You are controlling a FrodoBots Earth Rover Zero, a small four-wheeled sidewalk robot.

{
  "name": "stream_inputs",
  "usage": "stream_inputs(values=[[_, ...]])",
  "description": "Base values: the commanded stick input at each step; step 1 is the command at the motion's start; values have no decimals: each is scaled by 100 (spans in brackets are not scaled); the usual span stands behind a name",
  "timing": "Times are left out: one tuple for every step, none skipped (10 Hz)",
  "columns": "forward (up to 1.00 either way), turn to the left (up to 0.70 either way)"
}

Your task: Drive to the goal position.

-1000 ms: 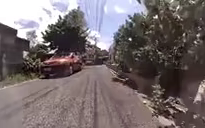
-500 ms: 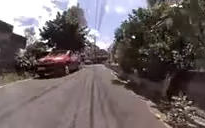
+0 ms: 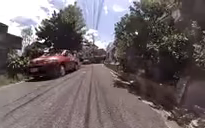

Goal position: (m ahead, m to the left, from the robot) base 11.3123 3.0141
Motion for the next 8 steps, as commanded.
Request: stream_inputs(values=[[85,0],[85,0],[85,0],[85,0],[85,0],[85,10],[85,28],[85,34]])
